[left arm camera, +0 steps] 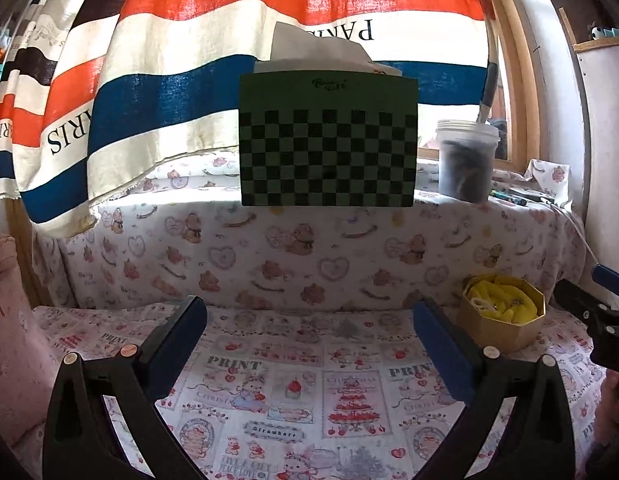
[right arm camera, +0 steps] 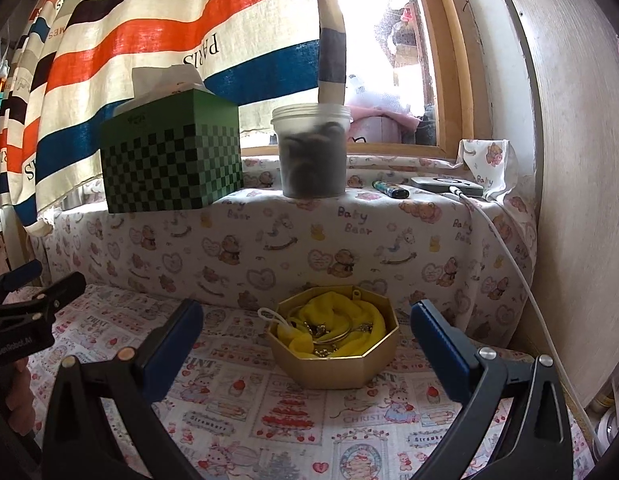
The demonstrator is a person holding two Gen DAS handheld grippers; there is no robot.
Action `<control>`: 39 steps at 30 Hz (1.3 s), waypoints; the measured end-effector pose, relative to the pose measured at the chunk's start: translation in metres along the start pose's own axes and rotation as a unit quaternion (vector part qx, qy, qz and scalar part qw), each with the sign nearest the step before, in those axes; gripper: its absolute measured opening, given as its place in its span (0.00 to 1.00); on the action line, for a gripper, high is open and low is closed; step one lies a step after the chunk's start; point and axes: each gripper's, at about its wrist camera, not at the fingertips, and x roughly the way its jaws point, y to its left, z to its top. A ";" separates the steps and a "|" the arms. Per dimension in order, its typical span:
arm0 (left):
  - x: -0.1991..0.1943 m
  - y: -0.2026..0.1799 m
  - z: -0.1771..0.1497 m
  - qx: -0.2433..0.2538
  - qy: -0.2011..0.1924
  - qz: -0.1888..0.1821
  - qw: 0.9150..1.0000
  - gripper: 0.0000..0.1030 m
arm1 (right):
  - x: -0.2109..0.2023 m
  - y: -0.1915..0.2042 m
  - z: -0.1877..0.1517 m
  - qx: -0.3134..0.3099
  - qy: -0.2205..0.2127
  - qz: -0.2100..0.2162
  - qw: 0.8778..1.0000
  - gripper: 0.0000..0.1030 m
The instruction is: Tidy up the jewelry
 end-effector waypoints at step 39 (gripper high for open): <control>0.000 -0.011 -0.003 0.012 0.012 -0.009 1.000 1.00 | 0.002 0.000 -0.001 -0.006 0.001 0.003 1.000 1.00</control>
